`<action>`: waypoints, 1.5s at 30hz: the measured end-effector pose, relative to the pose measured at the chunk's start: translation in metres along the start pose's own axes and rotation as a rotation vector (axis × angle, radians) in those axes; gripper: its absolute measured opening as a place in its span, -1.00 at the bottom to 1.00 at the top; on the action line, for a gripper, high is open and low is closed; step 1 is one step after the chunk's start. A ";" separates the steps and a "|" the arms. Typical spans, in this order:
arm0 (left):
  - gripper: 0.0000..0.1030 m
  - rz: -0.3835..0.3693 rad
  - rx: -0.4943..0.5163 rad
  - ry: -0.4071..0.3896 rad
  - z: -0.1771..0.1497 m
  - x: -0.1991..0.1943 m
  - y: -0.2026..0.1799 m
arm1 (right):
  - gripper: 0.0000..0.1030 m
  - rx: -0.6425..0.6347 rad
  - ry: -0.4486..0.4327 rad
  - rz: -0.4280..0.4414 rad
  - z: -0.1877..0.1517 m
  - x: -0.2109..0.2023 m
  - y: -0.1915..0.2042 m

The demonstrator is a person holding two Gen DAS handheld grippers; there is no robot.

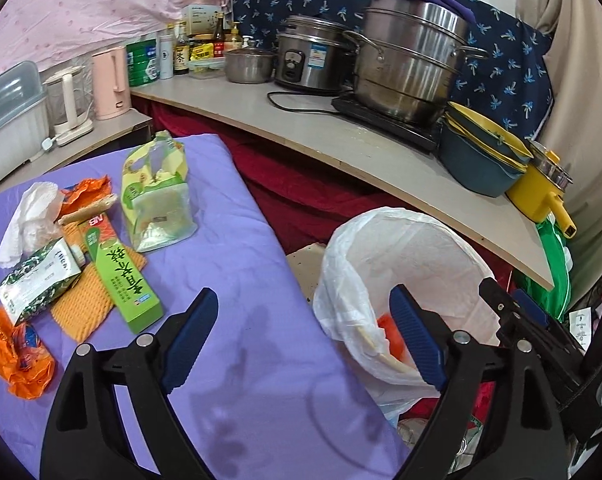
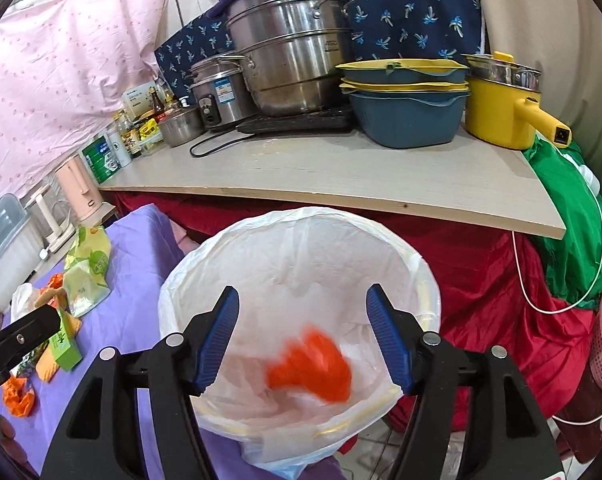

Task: Collect trash
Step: 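Open the right tool to drop the red plastic bag into the bin, then move both open tools back over the table items, then grasp the orange snack bag with the left tool while the right tool grasps the green NB box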

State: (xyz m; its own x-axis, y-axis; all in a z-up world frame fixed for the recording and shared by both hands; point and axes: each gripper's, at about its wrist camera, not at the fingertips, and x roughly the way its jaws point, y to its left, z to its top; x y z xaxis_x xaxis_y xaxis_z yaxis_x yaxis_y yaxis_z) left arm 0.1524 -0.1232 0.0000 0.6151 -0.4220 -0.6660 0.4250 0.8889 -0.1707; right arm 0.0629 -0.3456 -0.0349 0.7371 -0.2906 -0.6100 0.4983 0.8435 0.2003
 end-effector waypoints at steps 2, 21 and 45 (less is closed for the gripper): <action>0.62 0.007 -0.008 -0.001 -0.001 -0.002 0.005 | 0.24 -0.004 -0.001 0.006 -0.001 -0.003 0.004; 0.74 0.089 -0.112 -0.041 -0.017 -0.046 0.070 | 0.38 -0.095 -0.013 0.115 -0.016 -0.043 0.078; 0.77 0.283 -0.487 0.060 -0.086 -0.077 0.257 | 0.38 -0.274 0.110 0.258 -0.078 -0.040 0.210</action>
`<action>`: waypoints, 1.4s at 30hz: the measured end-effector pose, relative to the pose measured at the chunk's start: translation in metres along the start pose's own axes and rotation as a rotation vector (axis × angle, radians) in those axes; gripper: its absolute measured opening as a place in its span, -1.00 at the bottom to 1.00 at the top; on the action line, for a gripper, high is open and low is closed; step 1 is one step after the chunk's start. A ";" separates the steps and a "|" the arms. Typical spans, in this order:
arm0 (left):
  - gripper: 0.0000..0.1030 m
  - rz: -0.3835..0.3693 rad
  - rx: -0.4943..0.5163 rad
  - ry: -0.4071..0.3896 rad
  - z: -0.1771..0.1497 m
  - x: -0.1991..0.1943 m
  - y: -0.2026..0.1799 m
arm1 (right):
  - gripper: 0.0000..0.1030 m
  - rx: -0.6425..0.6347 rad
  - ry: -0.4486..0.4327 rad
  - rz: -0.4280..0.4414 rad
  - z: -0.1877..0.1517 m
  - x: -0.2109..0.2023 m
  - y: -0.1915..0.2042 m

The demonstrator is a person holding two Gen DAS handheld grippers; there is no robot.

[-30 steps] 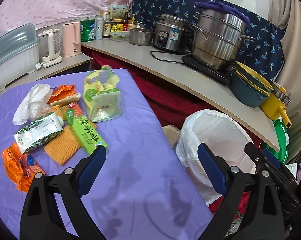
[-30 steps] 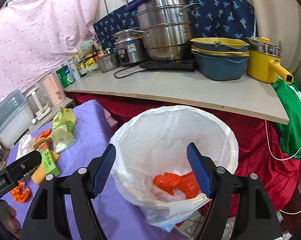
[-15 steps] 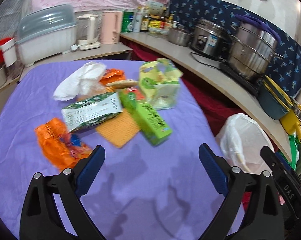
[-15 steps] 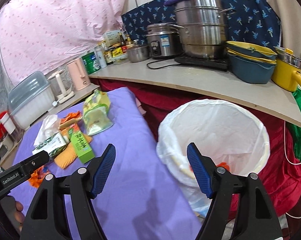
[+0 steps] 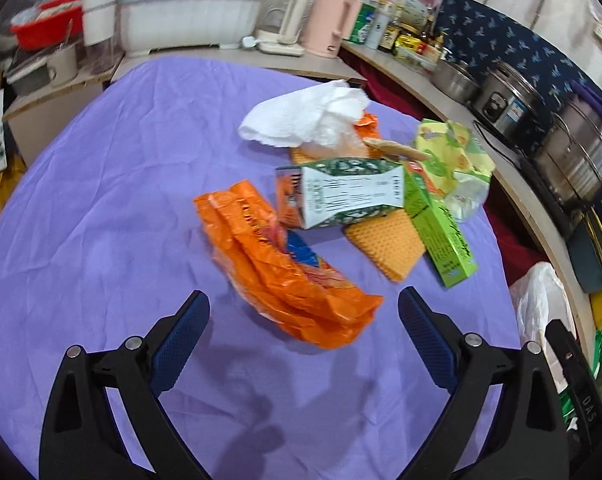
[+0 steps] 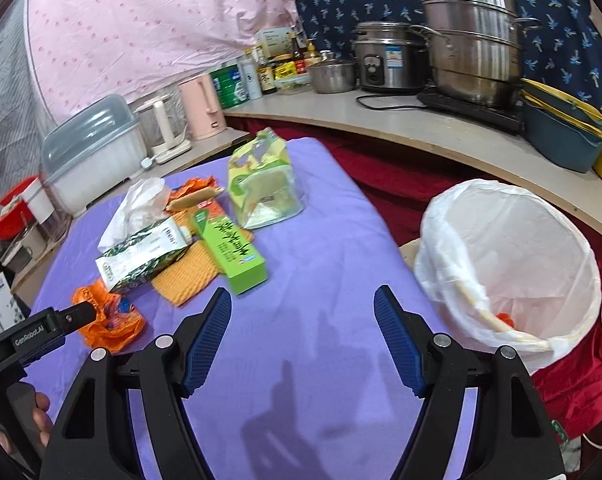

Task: Collect trash
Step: 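Grasp the orange snack bag with the left tool while the right tool grasps the green NB box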

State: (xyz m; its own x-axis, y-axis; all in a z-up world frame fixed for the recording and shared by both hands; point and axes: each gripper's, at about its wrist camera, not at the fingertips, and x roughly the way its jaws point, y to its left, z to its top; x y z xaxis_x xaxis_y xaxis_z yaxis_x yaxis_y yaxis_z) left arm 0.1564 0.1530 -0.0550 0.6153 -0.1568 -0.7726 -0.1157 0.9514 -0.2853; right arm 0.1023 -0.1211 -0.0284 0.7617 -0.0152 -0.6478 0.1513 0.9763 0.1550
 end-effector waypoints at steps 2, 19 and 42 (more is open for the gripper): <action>0.77 0.002 -0.026 0.013 0.003 0.006 0.008 | 0.38 -0.013 0.010 0.008 -0.001 0.006 0.010; 0.67 -0.002 -0.106 0.080 0.009 0.047 0.025 | 0.38 -0.065 0.083 0.054 0.019 0.088 0.049; -0.60 -0.039 -0.042 0.076 0.009 0.038 0.009 | -0.20 -0.136 0.197 0.196 0.034 0.155 0.069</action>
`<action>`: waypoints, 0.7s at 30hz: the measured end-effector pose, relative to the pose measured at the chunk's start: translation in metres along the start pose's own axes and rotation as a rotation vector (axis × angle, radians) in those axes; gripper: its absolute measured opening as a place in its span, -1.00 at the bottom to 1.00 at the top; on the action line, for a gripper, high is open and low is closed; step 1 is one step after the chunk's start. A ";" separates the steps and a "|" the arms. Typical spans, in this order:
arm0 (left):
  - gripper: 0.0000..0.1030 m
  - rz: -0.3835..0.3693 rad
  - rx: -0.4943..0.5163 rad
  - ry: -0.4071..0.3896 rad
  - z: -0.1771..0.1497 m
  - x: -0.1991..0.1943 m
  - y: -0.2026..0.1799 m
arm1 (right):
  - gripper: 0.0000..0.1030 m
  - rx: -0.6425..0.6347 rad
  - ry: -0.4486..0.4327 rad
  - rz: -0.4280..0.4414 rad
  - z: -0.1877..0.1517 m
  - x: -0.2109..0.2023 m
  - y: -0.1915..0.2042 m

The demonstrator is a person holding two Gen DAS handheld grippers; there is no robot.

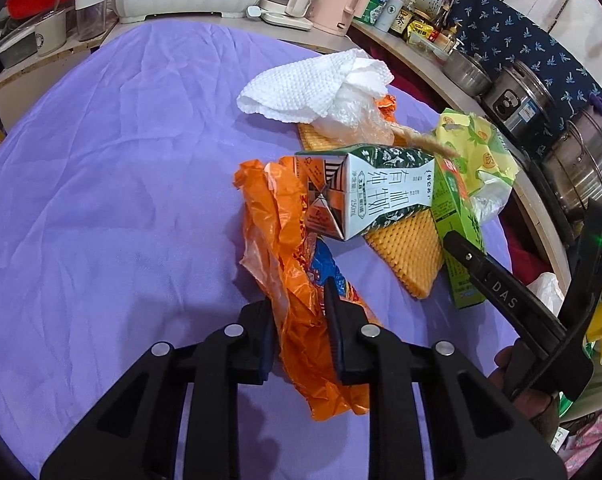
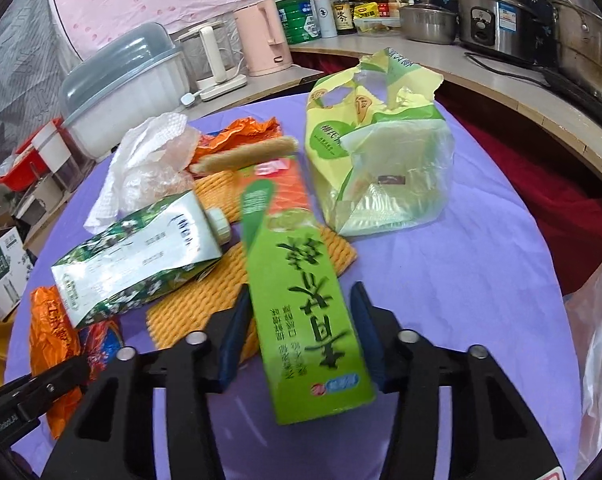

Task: Collect trash
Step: 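Grasp the orange snack bag with the left tool while the right tool grasps the green NB box, then carry the orange bag and green box in both tools over the bin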

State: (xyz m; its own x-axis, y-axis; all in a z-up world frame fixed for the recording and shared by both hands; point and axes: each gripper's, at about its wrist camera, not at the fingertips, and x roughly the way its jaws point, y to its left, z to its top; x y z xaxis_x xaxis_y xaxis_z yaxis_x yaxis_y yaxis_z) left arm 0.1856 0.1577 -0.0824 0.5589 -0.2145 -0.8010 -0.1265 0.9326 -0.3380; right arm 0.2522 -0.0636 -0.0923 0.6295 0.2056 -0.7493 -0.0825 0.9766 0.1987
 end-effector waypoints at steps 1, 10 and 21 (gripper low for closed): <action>-0.61 0.000 0.001 -0.002 -0.001 -0.002 0.000 | -0.25 0.001 0.001 0.003 -0.003 -0.003 0.000; -0.66 0.002 0.016 -0.029 -0.013 -0.033 -0.003 | -0.26 0.020 -0.052 0.003 -0.031 -0.057 0.000; -0.72 -0.044 0.081 -0.084 -0.035 -0.085 -0.026 | -0.27 0.122 -0.150 -0.014 -0.064 -0.136 -0.020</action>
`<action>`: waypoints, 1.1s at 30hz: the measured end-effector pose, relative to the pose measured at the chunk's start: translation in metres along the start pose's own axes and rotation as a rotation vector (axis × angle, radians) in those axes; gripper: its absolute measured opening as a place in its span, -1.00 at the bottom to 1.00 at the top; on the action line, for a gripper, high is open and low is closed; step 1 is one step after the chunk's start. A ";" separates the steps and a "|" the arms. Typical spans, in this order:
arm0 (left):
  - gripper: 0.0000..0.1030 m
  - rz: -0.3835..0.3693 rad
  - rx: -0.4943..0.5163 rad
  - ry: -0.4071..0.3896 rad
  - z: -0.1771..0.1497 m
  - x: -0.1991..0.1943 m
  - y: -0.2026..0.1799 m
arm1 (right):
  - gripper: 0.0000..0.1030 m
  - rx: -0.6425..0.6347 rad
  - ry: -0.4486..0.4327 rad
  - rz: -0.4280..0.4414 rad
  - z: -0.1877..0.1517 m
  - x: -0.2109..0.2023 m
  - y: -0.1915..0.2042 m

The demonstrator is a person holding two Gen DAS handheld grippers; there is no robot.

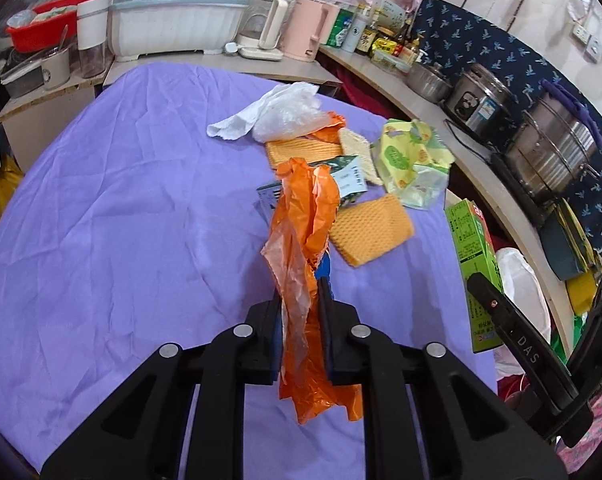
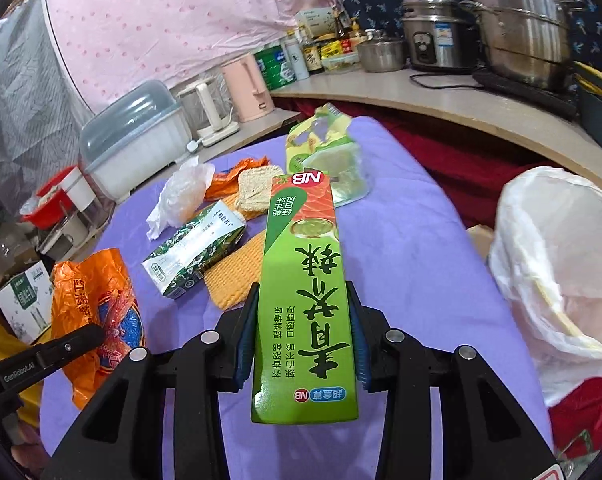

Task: Collect trash
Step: 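Carry the orange bag and green box in both tools over the bin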

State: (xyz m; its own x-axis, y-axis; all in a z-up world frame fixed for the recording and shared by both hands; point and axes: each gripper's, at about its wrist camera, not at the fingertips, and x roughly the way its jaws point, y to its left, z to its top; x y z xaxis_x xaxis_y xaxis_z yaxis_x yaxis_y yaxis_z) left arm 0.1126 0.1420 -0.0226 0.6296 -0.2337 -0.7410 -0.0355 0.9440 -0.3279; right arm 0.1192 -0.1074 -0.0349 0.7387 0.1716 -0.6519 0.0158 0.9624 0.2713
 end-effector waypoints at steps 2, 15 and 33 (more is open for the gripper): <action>-0.72 -0.012 0.016 -0.012 -0.003 -0.009 -0.008 | -0.27 0.015 -0.020 -0.006 -0.002 -0.015 -0.006; -0.73 -0.102 0.173 -0.045 -0.023 -0.045 -0.086 | -0.26 0.115 -0.124 -0.079 -0.017 -0.095 -0.061; -0.72 -0.237 0.400 -0.002 -0.054 -0.025 -0.236 | -0.26 0.266 -0.212 -0.237 -0.036 -0.164 -0.179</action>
State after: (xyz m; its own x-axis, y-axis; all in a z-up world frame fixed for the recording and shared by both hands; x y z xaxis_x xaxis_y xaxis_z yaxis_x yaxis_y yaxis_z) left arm 0.0638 -0.0874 0.0416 0.5857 -0.4542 -0.6713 0.4116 0.8802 -0.2364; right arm -0.0287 -0.2999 -0.0023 0.8156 -0.1216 -0.5657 0.3549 0.8773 0.3231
